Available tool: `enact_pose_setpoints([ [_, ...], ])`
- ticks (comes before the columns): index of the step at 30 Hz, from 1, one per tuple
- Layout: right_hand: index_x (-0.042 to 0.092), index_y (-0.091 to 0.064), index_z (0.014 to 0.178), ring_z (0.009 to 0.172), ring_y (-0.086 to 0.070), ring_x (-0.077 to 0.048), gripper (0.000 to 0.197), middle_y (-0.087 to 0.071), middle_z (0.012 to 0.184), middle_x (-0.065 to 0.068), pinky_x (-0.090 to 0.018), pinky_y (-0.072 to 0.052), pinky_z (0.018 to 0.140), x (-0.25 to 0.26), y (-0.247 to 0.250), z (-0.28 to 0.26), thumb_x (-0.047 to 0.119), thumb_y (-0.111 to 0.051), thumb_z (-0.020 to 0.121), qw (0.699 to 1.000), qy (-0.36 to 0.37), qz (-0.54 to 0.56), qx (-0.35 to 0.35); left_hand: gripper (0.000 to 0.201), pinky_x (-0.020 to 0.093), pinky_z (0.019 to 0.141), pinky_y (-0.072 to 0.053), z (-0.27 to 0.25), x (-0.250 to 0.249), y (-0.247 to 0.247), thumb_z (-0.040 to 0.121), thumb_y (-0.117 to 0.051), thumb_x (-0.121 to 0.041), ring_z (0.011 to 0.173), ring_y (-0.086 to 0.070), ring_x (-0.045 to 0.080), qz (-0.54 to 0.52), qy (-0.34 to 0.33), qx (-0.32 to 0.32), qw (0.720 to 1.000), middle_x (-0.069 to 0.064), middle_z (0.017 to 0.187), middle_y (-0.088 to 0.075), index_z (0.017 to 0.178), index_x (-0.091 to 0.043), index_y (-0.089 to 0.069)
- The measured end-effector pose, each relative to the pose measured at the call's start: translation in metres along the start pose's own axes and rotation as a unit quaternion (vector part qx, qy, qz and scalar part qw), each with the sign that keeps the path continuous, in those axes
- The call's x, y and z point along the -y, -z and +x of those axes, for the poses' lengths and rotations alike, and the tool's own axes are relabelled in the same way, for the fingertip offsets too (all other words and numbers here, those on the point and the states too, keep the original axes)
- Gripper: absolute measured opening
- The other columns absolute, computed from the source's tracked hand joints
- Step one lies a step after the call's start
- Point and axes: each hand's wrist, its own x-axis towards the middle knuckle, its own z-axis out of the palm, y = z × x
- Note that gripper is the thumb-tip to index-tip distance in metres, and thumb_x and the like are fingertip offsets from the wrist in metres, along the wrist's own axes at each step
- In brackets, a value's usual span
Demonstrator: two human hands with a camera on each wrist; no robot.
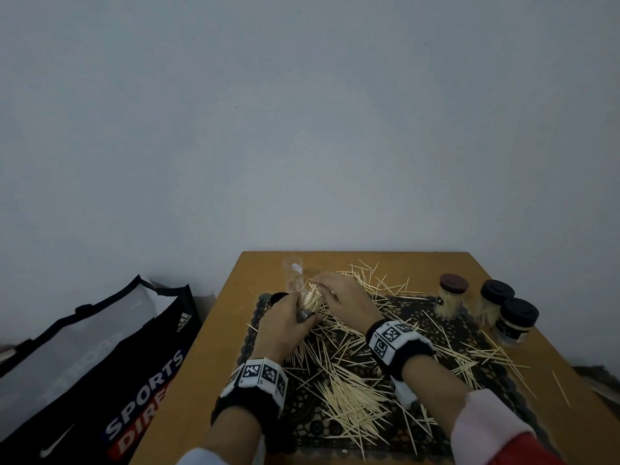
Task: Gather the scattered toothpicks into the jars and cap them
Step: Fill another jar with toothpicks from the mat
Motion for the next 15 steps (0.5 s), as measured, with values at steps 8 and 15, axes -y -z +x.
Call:
enact_pose_setpoints([
  [8, 0.015, -0.058, 0.129, 0.107, -0.058, -0.011, 0.034, -0.059, 0.130, 0.001, -0.020, -0.041, 0.090, 0.0019, 0.0021, -0.0009, 0.009, -0.044, 0.099, 0.999, -0.025, -0.006, 0.018, 0.038, 0.029, 0.062, -0.039, 0.0006, 0.0006, -0.0004, 0.085, -0.065, -0.055, 0.075, -0.053, 0.013, -0.008, -0.010, 0.006, 1.000, -0.010, 0.083, -0.053, 0.101, -0.023, -0.053],
  [15, 0.021, -0.060, 0.126, 0.067, -0.056, -0.012, 0.037, -0.069, 0.103, 0.000, -0.026, -0.047, 0.062, 0.0024, 0.0018, -0.0023, 0.007, -0.050, 0.093, 0.999, -0.026, -0.001, 0.038, 0.044, 0.025, 0.055, -0.029, -0.0012, -0.0021, 0.0024, 0.086, -0.067, -0.051, 0.070, -0.047, 0.012, 0.006, 0.011, -0.023, 1.000, -0.012, 0.077, -0.049, 0.108, -0.016, -0.051],
])
